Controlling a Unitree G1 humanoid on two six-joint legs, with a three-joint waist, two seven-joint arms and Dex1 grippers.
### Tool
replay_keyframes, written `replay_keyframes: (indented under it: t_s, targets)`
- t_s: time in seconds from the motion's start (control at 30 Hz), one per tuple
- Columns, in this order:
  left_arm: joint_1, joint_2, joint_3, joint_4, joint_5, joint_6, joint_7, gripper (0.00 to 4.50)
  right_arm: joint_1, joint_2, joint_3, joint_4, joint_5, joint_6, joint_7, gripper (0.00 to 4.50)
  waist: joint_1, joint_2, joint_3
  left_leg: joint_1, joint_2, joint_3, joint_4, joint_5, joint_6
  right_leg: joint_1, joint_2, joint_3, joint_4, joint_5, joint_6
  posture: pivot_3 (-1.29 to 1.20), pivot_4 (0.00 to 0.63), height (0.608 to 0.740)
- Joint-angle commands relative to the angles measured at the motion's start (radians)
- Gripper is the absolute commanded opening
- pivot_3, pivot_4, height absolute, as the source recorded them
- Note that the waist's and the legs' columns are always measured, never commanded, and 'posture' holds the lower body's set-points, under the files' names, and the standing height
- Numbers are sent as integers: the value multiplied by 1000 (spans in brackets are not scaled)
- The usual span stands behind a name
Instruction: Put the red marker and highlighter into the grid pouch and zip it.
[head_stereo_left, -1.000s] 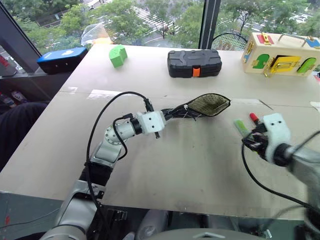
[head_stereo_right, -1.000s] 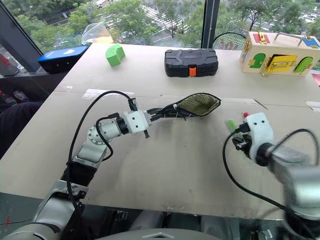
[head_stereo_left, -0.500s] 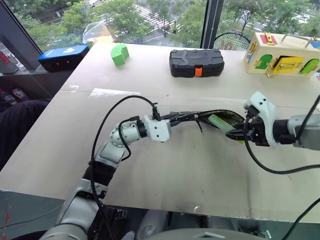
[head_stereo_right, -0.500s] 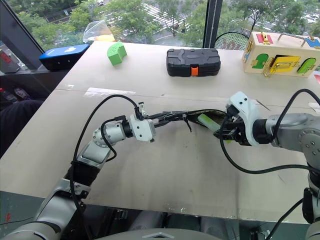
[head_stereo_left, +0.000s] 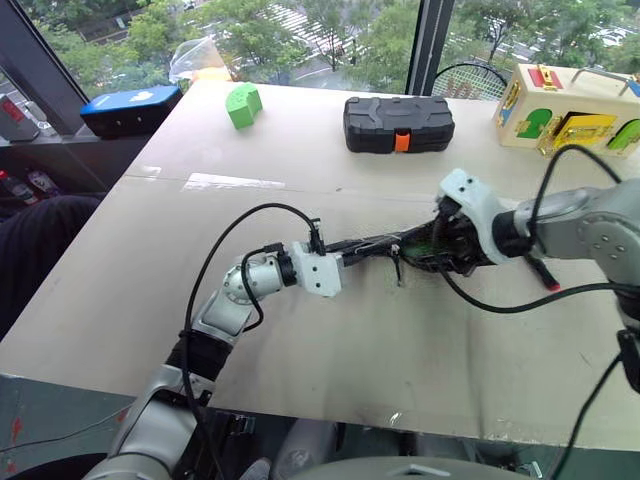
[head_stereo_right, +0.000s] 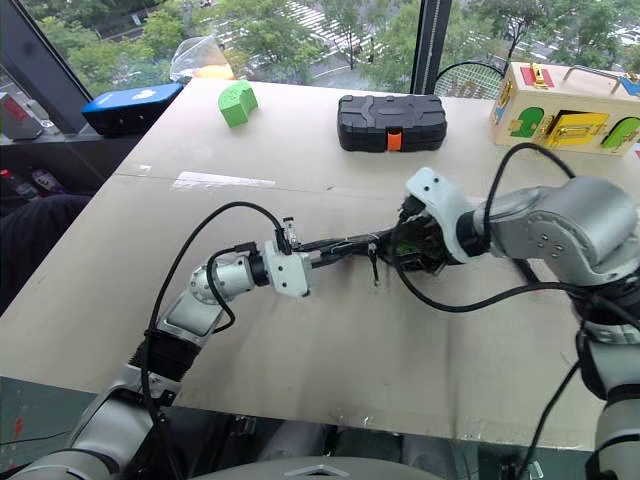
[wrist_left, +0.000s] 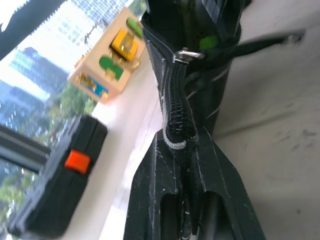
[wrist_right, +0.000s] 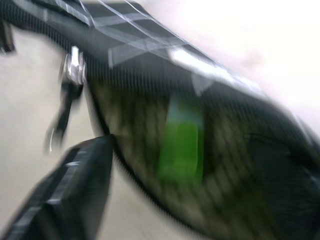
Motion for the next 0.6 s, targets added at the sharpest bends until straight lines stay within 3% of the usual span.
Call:
replay_keyframes:
  t_s: [0.03, 0.1, 0.2, 0.4, 0.6]
  targets:
    - [4, 8, 46, -41, -30, 42, 22, 0, 51, -84, -183, -114, 77, 19, 80, 4334, -2, 0, 0, 0, 0, 0, 0, 0, 0, 0, 0, 0, 0, 0, 0, 0, 150, 740]
    - [9, 11, 58, -39, -31, 66, 27, 0, 110, -116, -289, -165, 118, 40, 102, 4334, -4, 0, 0, 1, 1, 0, 0, 0, 0, 0, 0, -1, 0, 0, 0, 0, 150, 740]
    - [3, 18, 73, -19, -19, 82, 39, 0, 216, -105, -387, -200, 29, 50, -39, 4334, -5, -1, -1, 3, 2, 1, 0, 0, 0, 3, 1, 0, 1, 0, 0, 0, 150, 740]
    - [-22, 6, 71, -10, -12, 92, 49, 0, 313, 58, -317, -55, -248, 50, -368, 4334, -3, -1, -1, 3, 1, 3, 3, 0, 0, 3, 0, 1, 2, 2, 1, 0, 150, 740]
    - [-36, -24, 57, -24, -6, 101, 51, 0, 247, 158, -239, 212, -387, -19, -390, 4334, -5, 1, -1, 3, 1, 4, 2, 0, 0, 3, 1, 2, 2, 2, 0, 0, 150, 740]
